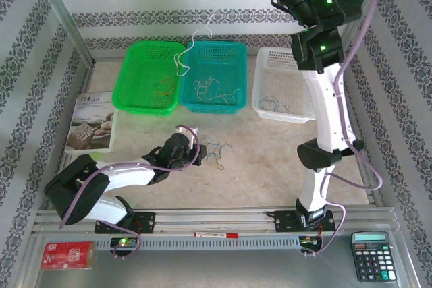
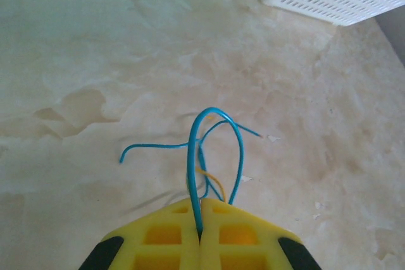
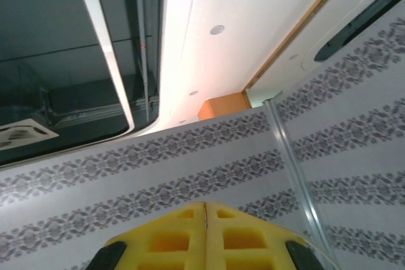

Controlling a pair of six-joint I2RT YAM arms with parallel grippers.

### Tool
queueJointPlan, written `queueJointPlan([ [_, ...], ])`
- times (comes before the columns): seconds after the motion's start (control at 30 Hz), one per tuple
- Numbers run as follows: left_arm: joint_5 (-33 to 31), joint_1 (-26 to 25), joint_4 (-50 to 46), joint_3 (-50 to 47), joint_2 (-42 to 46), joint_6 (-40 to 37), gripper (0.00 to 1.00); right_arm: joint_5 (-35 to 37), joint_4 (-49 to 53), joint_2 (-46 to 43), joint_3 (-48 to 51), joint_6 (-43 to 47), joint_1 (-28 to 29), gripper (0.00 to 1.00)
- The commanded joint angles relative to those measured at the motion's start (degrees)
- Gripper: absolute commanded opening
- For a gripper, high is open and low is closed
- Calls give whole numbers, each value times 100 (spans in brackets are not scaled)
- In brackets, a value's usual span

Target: Untangle the cables

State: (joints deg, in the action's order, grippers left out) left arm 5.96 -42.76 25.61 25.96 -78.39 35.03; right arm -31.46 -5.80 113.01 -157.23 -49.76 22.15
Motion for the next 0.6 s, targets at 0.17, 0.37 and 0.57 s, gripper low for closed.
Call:
queueJointPlan([
  [0.17, -25, -51, -437, -182, 574, 162, 0, 72, -247, 855, -275, -205, -247, 0],
  [0.37, -62, -51, -528, -216, 728, 176, 0, -481, -233, 1355, 126, -298, -366, 0],
  [0.57, -101, -57, -574, -252, 791, 189, 0, -602, -152, 1388, 461, -119, -380, 0],
])
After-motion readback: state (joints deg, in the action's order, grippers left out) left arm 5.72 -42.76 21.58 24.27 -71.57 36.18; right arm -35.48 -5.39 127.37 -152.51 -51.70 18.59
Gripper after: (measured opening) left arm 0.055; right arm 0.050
